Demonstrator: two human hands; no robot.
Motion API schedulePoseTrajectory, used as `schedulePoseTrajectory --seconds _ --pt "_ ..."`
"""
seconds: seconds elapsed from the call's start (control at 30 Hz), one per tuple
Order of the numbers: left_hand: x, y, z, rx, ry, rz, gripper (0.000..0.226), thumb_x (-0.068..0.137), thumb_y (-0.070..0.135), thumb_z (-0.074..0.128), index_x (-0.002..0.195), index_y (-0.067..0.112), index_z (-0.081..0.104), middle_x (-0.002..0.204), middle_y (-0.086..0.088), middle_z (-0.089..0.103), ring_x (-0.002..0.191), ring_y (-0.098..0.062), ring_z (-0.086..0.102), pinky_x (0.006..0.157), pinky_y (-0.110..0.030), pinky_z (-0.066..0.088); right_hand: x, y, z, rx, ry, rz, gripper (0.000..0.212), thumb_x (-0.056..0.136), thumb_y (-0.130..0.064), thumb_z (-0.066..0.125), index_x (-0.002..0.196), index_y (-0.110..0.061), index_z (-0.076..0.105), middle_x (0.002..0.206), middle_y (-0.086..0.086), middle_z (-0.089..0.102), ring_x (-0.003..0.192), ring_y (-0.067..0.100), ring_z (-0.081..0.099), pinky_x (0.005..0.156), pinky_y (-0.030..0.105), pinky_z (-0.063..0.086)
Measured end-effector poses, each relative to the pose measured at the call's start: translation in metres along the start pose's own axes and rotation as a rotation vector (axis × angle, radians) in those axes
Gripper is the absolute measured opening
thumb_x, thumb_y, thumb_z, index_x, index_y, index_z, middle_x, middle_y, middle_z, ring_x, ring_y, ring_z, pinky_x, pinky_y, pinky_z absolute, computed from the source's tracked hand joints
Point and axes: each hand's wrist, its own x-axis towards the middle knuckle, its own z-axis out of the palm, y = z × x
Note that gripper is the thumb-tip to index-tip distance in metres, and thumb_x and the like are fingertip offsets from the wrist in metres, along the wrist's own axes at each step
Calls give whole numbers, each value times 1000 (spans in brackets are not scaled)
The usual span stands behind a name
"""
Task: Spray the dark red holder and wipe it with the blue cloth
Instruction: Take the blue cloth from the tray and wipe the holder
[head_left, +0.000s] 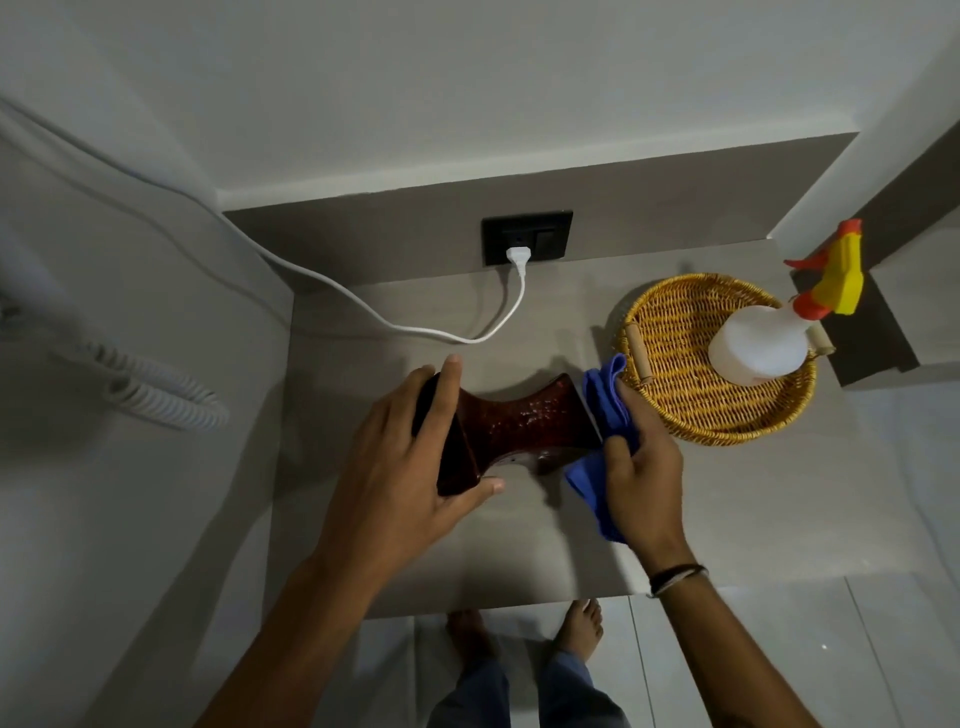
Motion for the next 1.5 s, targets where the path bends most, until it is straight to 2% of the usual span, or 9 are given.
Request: schedulePoseTrajectory --seconds 0.13,0.33,0.5,0.73,0.93,1.17,1.33,1.4,1.5 --pt "-4 3 4 -64 32 -52 122 71 65 79 167 14 24 153 -18 45 134 -37 50 104 -53 53 -32 -8 5 -15 -92 -356 71 93 11 51 159 -10 39 164 8 45 145 11 51 123 28 41" --pt "-1 6 6 -54 44 -60 121 64 62 82 157 -3 39 142 -27 58 127 -45 59 106 -47 42 -47 -7 27 -248 -387 -644 81 93 4 58 166 -16 30 177 2 20 163 26 26 133 39 24" --pt "1 11 -2 -64 32 -42 129 54 72 82 158 11 35 145 -18 53 129 -39 53 100 -46 48 -4 8 -6 -410 -303 -393 85 84 24 65 158 -7 39 170 7 25 159 36 29 126 58 35" --pt "11 5 4 -37 48 4 126 50 67 95 142 -9 54 128 -28 67 112 -47 68 95 -57 54 -48 -29 19 -59 -501 -668 80 91 6 43 167 -15 27 178 3 20 164 26 24 133 44 26" --pt "4 15 -9 -66 4 -46 140 44 86 72 156 9 41 140 -20 57 122 -43 58 93 -54 53 -5 4 -10 -304 -388 -421 79 83 28 58 155 1 41 168 14 28 159 39 27 124 65 34" --pt "8 12 -5 3 50 9 122 51 58 95 145 -5 52 128 -31 66 110 -52 68 91 -56 52 -48 -15 19 -78 -542 -685 80 95 8 47 167 -15 23 179 3 15 166 25 16 135 34 14" --pt "1 9 -11 -39 10 -92 137 47 76 88 159 14 39 141 -16 54 125 -37 56 95 -50 52 0 33 -14 -429 -372 -423 96 83 17 72 163 -15 29 174 4 20 160 38 27 127 55 33" --pt "5 4 -13 -164 16 -194 130 48 84 82 154 23 39 133 -4 55 118 -23 57 93 -39 53 9 39 -22 -335 -234 -281 78 89 21 61 159 -6 40 167 17 40 151 40 44 122 60 41" --pt "9 -5 -13 -431 -8 -392 121 50 89 79 149 30 41 126 9 58 107 -7 60 82 -21 50 14 30 -25 7 -217 12 67 96 21 46 154 -12 49 153 14 58 134 27 62 115 49 52"
